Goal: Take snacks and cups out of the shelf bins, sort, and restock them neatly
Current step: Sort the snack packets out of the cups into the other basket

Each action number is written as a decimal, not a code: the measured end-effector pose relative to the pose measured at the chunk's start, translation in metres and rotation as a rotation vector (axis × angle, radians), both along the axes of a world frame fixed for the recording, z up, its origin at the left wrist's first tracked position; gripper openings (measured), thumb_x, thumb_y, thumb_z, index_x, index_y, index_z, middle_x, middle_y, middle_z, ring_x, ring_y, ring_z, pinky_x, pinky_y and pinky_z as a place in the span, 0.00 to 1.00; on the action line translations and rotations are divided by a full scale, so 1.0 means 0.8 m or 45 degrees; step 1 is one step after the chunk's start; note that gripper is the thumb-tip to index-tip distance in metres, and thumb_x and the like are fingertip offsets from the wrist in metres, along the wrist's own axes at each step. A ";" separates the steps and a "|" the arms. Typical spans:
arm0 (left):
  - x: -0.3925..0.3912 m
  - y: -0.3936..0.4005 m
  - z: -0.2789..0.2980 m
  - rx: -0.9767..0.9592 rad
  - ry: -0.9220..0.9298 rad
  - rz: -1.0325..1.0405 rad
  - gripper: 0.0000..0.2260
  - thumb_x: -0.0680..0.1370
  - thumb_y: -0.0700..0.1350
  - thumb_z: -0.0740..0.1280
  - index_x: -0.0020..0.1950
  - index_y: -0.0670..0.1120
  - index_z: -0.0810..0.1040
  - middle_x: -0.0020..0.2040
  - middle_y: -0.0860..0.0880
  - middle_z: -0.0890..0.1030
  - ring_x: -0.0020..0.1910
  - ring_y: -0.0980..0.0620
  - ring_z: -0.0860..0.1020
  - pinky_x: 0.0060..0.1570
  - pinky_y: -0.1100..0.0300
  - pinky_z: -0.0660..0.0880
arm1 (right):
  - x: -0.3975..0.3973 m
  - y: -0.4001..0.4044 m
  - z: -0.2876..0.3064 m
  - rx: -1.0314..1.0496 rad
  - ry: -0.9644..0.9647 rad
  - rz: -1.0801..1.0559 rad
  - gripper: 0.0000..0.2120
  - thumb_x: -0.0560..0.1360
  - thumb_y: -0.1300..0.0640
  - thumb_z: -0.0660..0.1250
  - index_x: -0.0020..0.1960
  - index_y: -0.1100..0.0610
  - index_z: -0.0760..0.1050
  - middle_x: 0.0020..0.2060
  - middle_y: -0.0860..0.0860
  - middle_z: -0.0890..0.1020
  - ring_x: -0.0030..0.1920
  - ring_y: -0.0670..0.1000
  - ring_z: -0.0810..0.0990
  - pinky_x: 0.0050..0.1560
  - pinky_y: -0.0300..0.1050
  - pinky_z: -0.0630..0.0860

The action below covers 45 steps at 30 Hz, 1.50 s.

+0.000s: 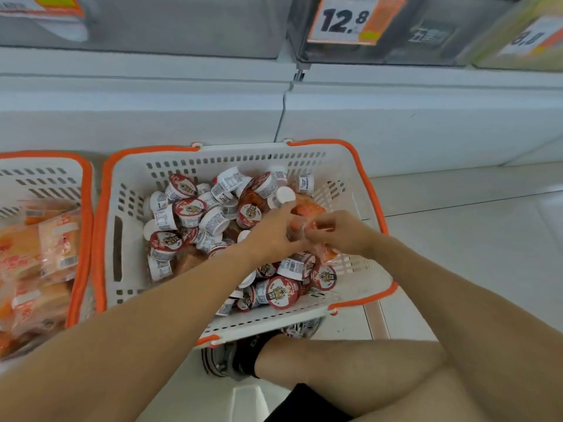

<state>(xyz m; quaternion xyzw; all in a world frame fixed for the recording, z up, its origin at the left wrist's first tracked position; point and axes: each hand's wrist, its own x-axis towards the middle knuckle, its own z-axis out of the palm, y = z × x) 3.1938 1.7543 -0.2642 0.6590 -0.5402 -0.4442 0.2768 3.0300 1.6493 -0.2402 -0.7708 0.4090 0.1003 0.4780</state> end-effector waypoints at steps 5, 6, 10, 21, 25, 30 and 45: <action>-0.010 -0.007 -0.011 0.004 -0.041 -0.010 0.26 0.69 0.52 0.80 0.64 0.49 0.79 0.53 0.54 0.82 0.50 0.56 0.80 0.51 0.62 0.76 | -0.020 -0.044 0.008 0.154 0.210 -0.054 0.24 0.72 0.71 0.66 0.61 0.49 0.82 0.65 0.48 0.79 0.68 0.49 0.73 0.67 0.46 0.68; -0.008 -0.003 -0.011 0.020 0.001 0.012 0.25 0.69 0.50 0.80 0.63 0.48 0.79 0.54 0.54 0.82 0.50 0.57 0.81 0.52 0.59 0.77 | -0.021 -0.052 0.001 0.003 0.263 -0.041 0.25 0.72 0.71 0.65 0.64 0.52 0.80 0.67 0.51 0.77 0.70 0.51 0.72 0.68 0.47 0.68; 0.013 0.025 0.003 0.193 0.378 0.141 0.28 0.67 0.48 0.81 0.65 0.51 0.76 0.56 0.60 0.80 0.50 0.66 0.80 0.49 0.69 0.77 | -0.007 -0.044 -0.028 -0.273 0.450 0.268 0.27 0.77 0.58 0.70 0.74 0.55 0.68 0.71 0.55 0.73 0.70 0.57 0.71 0.69 0.50 0.68; 0.013 0.049 0.009 0.251 0.426 0.613 0.22 0.71 0.36 0.77 0.60 0.50 0.76 0.56 0.53 0.80 0.47 0.53 0.83 0.48 0.53 0.83 | 0.011 -0.076 -0.044 -0.485 0.549 0.443 0.31 0.61 0.46 0.83 0.59 0.50 0.75 0.55 0.49 0.69 0.61 0.53 0.66 0.63 0.52 0.68; 0.013 0.057 0.008 0.280 0.549 0.670 0.34 0.70 0.36 0.78 0.71 0.50 0.69 0.57 0.48 0.80 0.50 0.52 0.82 0.49 0.54 0.82 | 0.013 -0.103 -0.013 -0.263 0.301 0.133 0.25 0.64 0.52 0.83 0.54 0.56 0.75 0.47 0.50 0.78 0.48 0.52 0.76 0.47 0.45 0.73; 0.024 0.059 0.012 0.318 0.609 0.782 0.32 0.72 0.34 0.75 0.73 0.46 0.68 0.57 0.49 0.81 0.51 0.53 0.82 0.42 0.63 0.77 | 0.035 -0.093 0.062 -0.065 0.226 0.292 0.12 0.69 0.52 0.80 0.38 0.51 0.76 0.25 0.40 0.73 0.26 0.37 0.71 0.30 0.32 0.67; 0.023 0.049 0.002 0.536 0.703 0.578 0.28 0.66 0.54 0.81 0.59 0.48 0.74 0.51 0.49 0.85 0.46 0.51 0.84 0.47 0.57 0.78 | 0.053 -0.031 -0.016 0.393 -0.018 -0.111 0.14 0.72 0.58 0.76 0.53 0.65 0.79 0.45 0.55 0.82 0.44 0.49 0.82 0.45 0.40 0.81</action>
